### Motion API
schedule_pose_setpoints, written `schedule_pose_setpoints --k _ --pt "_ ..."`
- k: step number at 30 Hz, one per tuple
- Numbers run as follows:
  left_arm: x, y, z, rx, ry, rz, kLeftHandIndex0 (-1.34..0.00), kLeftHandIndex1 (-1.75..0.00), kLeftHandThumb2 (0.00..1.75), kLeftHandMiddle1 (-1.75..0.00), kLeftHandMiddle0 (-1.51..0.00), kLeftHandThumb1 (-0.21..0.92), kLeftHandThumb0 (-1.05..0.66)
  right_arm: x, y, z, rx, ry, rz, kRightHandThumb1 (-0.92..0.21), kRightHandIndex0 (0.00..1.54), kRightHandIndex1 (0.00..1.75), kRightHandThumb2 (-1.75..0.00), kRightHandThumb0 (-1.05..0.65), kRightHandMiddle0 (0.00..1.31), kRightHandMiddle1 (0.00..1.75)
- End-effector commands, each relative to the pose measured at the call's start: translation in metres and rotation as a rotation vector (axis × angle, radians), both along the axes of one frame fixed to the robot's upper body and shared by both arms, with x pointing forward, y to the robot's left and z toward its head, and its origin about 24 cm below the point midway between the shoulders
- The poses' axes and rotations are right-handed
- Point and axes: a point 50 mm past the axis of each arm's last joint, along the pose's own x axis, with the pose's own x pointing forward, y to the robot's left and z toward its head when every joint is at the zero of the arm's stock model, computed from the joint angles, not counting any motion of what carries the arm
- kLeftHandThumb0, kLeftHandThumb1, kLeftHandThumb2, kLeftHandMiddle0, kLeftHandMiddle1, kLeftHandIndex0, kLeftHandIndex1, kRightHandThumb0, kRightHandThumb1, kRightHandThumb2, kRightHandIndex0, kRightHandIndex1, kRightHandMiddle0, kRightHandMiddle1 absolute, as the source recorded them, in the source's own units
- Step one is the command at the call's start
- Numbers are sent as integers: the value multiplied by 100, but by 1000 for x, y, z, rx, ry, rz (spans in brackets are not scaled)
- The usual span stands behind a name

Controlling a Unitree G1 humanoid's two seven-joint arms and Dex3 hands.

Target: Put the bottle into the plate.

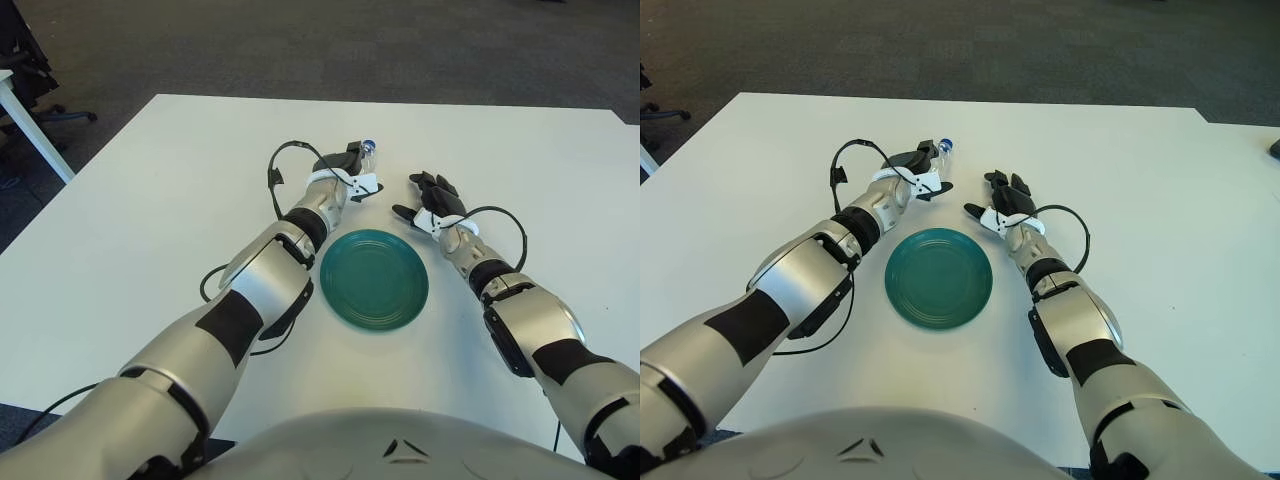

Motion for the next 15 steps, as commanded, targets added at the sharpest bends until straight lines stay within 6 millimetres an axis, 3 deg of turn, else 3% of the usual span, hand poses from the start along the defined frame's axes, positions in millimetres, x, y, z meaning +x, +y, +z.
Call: schedule_pose_setpoints --k 1,15 --pt "-8 15 -26 35 97 24 -6 -110 70 -42 -33 92 -102 -20 -3 -27 -16 115 -10 -92 49 1 -48 -76 0 64" --pt "-15 21 -41 -2 134 22 -5 -103 73 -30 -39 92 -101 -21 -7 -27 1 108 -31 -92 46 2 -52 -79 0 78"
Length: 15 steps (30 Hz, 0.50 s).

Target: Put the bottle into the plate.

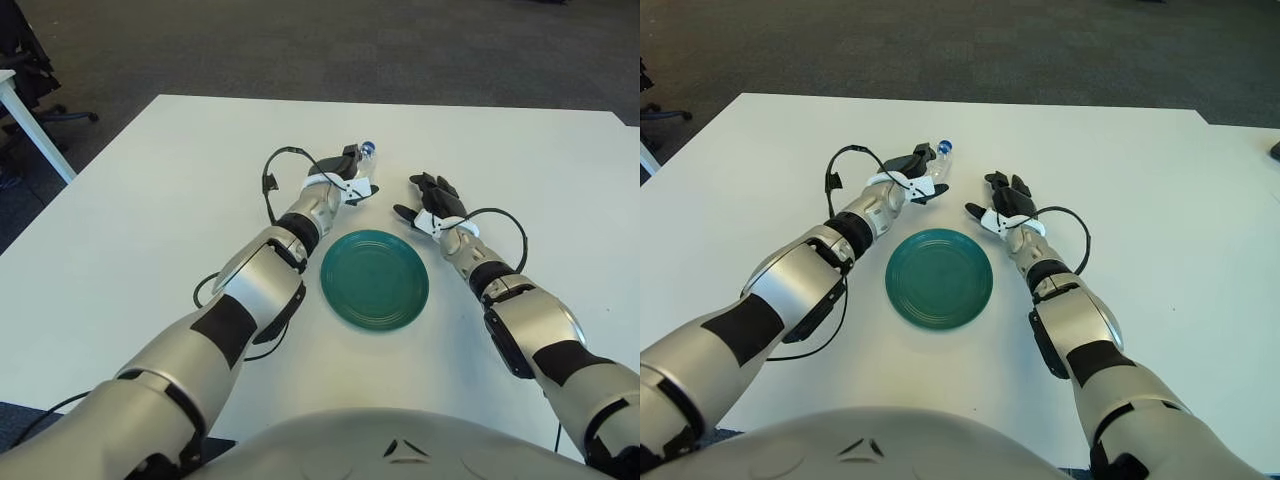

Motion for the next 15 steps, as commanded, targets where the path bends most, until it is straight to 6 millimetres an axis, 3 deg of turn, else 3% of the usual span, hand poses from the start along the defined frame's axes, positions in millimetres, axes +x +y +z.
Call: schedule_pose_setpoints --k 1,7,15 --pt "-14 15 -35 25 127 31 -5 -104 73 -30 -39 92 -101 -19 -4 -26 -3 112 -20 -92 46 2 -51 -79 0 79" --pt "-22 19 -48 2 148 37 -4 -99 70 -18 -41 92 -97 -20 -7 -27 3 112 -28 -92 54 6 -36 -72 0 87" --pt "-26 18 -52 -30 152 43 -4 -95 69 -12 -43 92 -95 -20 -10 -27 -18 120 -32 -89 56 8 -29 -62 0 86"
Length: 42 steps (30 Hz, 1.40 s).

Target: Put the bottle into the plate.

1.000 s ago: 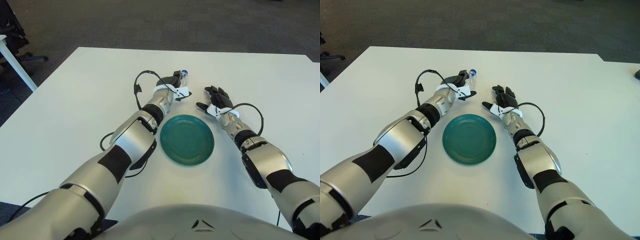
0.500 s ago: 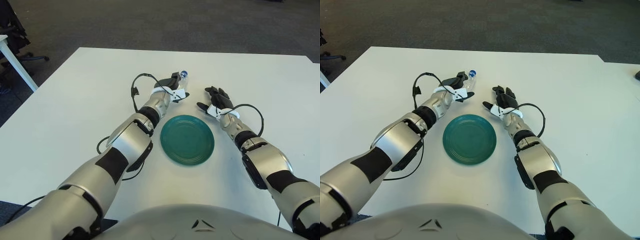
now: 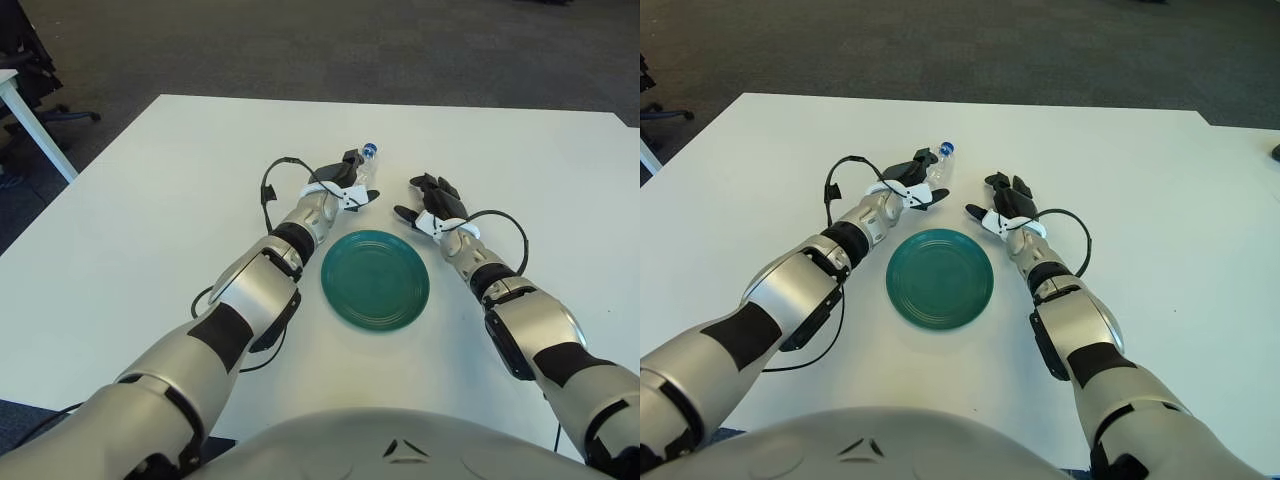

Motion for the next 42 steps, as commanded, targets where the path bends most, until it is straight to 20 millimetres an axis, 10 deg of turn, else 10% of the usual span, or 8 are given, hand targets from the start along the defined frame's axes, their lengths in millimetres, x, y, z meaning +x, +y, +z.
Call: schedule_pose_setpoints --k 1,11,27,42 --pt "-19 14 -39 42 150 31 -5 -95 69 -12 -44 92 -95 -19 -8 -26 -33 125 -25 -89 55 8 -29 -62 0 84" --pt "-34 25 -56 43 53 9 -20 -113 63 -17 -56 92 -95 -19 -12 -26 -12 133 -42 -92 53 6 -35 -72 0 80" --pt "-74 55 -82 7 -124 28 -32 -140 54 -126 -40 92 -93 -23 -21 -30 -14 150 -65 -92 54 6 -39 -77 0 84" --pt "-99 60 -80 -62 -192 59 -36 -151 48 -143 -36 92 -88 -23 -27 -30 -26 176 -82 -92 55 5 -40 -77 0 83"
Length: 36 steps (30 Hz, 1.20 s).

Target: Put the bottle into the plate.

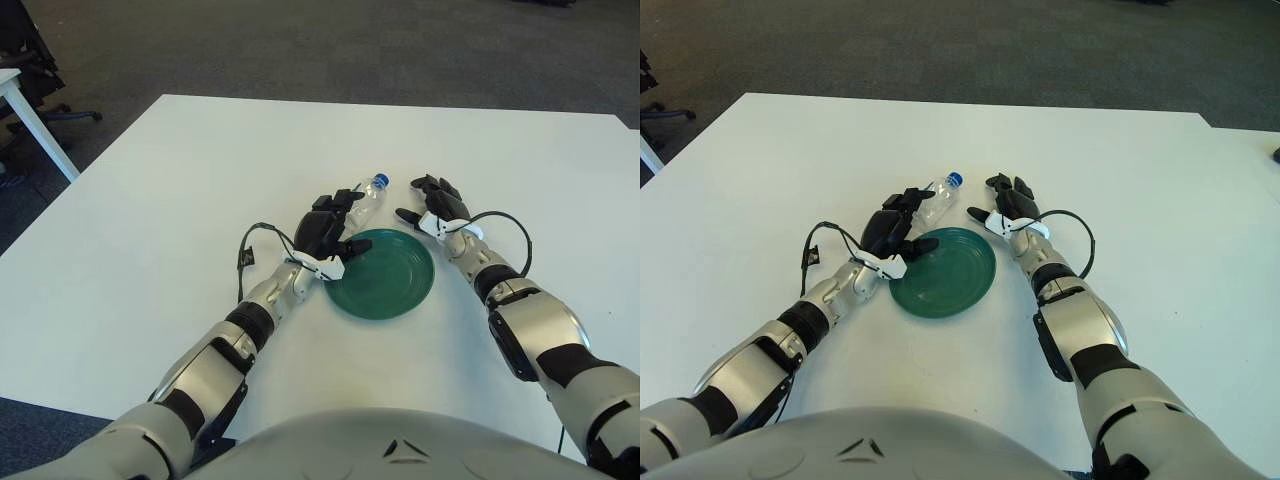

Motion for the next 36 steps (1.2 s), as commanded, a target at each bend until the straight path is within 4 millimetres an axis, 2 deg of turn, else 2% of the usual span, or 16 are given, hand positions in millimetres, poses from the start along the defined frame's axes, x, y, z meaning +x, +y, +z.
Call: schedule_pose_setpoints --k 1,12,36 --pt "-22 15 -25 72 101 16 -36 -151 48 -143 -36 92 -88 -22 -18 -29 -26 151 -61 -92 55 5 -40 -77 0 83" --pt "-29 11 -22 68 108 37 -35 -146 45 -126 -39 92 -86 -22 -22 -28 -45 162 -66 -92 56 5 -39 -76 0 82" --pt "-19 9 -11 21 4 91 -29 -138 43 -122 -34 92 -88 -21 -25 -28 -60 179 -68 -92 55 4 -37 -75 0 82"
